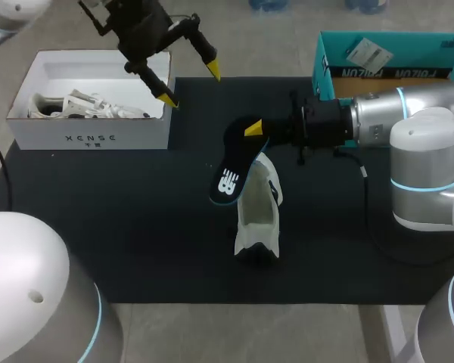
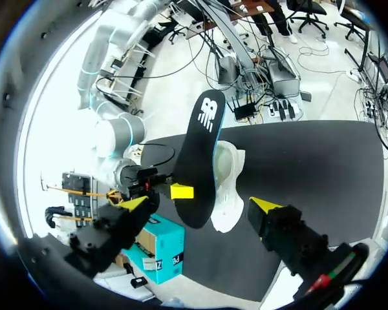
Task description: Take the shoe out of the shoebox, open the shoe tongue, remove and reinsert the insole, then place the shoe into the shoebox
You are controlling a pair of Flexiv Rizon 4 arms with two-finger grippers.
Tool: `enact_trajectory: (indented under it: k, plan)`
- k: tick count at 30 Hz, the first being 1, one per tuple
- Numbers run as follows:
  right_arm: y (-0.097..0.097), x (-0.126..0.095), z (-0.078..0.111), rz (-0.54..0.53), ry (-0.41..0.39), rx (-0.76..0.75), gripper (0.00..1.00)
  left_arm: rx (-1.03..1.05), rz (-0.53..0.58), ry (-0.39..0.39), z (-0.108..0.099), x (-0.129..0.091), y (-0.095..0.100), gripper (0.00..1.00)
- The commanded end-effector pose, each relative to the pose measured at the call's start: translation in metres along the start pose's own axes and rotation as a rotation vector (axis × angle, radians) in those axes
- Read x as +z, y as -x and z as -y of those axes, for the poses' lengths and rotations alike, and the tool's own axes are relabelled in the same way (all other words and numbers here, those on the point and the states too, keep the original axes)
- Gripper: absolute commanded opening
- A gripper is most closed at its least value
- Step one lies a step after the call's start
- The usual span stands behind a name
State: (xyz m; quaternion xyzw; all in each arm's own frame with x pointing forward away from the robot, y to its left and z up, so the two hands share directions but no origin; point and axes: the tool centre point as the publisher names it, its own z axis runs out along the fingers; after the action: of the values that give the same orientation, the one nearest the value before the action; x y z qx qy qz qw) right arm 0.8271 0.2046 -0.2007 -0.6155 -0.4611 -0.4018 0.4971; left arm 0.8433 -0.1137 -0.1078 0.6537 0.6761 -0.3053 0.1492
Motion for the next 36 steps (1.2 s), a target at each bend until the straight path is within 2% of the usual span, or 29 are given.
enact_trajectory:
  k: [1, 7, 10, 30, 33, 36]
  plan:
    - [0.000, 0.001, 0.000, 0.003, 0.001, 0.001, 0.00, -0.018, 0.458, 0.018, 0.008, 0.011, -0.010, 1.00]
    - [0.000, 0.001, 0.000, 0.003, 0.001, 0.001, 0.00, -0.025, 0.485, 0.007, 0.012, 0.019, -0.016, 1.00]
    - [0.000, 0.001, 0.000, 0.003, 0.001, 0.001, 0.00, -0.032, 0.455, 0.034, 0.016, 0.022, -0.010, 1.00]
    - [0.000, 0.001, 0.000, 0.003, 0.001, 0.001, 0.00, -0.006, 0.429, 0.059, 0.018, 0.023, -0.006, 1.00]
    - [0.000, 0.001, 0.000, 0.003, 0.001, 0.001, 0.00, 0.045, 0.461, 0.064, 0.025, 0.025, -0.014, 1.00]
    - [0.000, 0.001, 0.000, 0.003, 0.001, 0.001, 0.00, 0.086, 0.522, 0.030, 0.027, 0.026, -0.023, 1.00]
